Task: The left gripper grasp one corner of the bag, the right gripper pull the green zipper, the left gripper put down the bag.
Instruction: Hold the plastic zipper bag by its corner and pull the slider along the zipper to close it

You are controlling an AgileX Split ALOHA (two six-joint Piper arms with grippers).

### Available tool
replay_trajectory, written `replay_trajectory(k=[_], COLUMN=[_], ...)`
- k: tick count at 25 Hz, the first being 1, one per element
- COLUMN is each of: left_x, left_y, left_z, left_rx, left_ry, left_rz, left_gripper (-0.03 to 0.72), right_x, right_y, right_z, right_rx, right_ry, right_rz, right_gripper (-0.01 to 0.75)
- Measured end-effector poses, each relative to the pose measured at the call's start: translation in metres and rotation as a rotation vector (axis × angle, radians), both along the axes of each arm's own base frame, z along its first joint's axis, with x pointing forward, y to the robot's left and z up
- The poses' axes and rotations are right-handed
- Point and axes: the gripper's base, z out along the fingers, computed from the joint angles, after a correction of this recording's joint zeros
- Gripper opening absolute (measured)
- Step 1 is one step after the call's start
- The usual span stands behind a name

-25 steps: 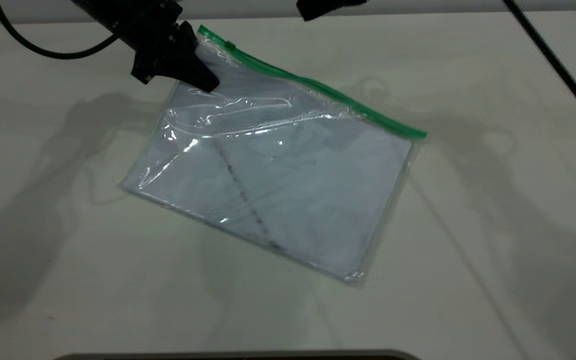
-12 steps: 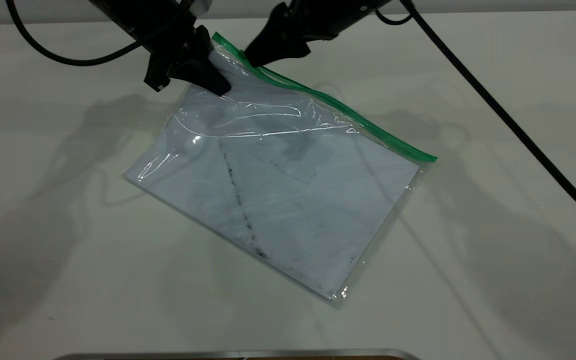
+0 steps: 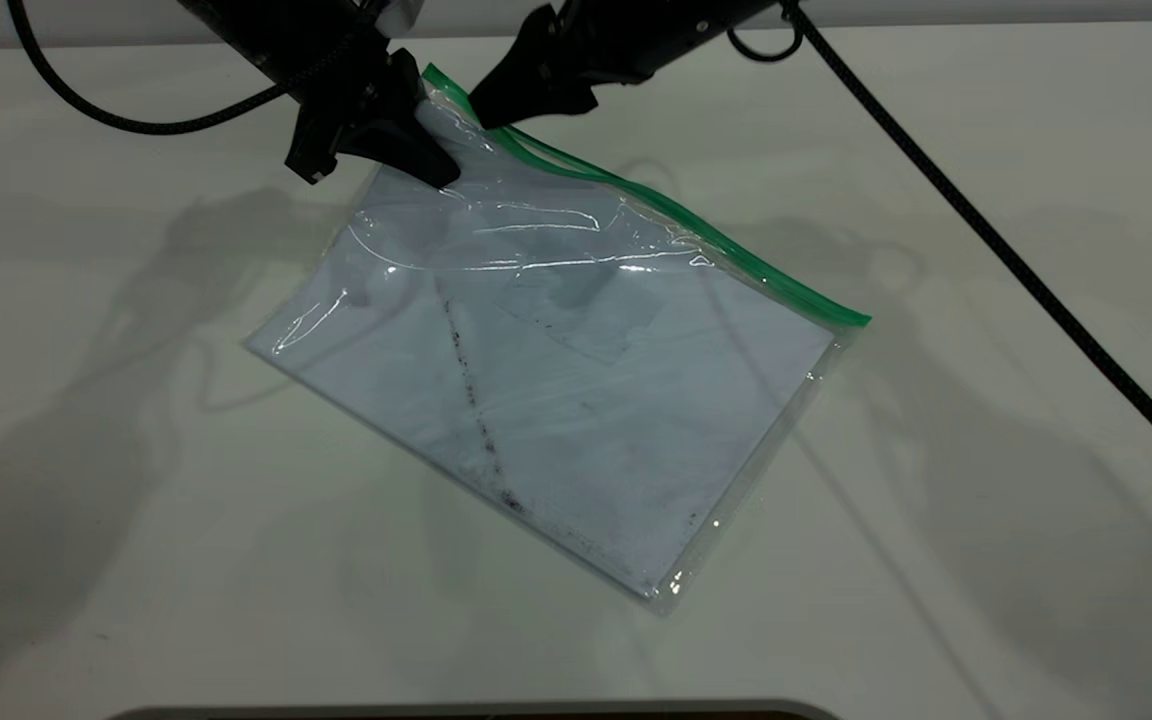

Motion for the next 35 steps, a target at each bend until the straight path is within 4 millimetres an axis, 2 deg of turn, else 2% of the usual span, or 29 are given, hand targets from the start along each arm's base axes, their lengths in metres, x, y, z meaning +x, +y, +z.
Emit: replay_trajectory(k=[3,8,17,26,29,35], left_x=[0.0000,0.0003,0.0012,0.0023,0.0023,0.0023], left_y=[0.0000,0.0000,0.0002,-0.0022,-0.0022,-0.0022], left_z=[0.0000,0.0000,-0.0002,0.0015,0.0015,0.0015], left_rx=[0.000,0.000,0.003,-0.026,-0.026,-0.026], left_ry=[-0.003,-0.014,-0.026,-0.036,-0.037,-0.036], left_rz=[-0.004,-0.012,-0.012,-0.003,-0.004,-0.005], left_gripper=[0.085,0.085,0.085,0.085,0.085,0.085], right_x=[-0.0003,0.0005,-0.0011,-0.0031,-0.0031,-0.0033], right_y=[0.0001,0.0007,0.0050,0.0093,0.0093,0.0095], right_z=[-0.0072,-0.0069,-0.0082,-0.0086,-0.0085,-0.0089], right_rx=[0.006,0.024,0.035,0.036,0.036,0.039], right_ry=[0.013,0.014,0.013,0.010,0.008,0.011], right_rz=[-0.007,-0.019,-0.017,-0.011,-0.010,-0.009], right_gripper=[0.541,0.536,0.434,0.414,0.374,0.232])
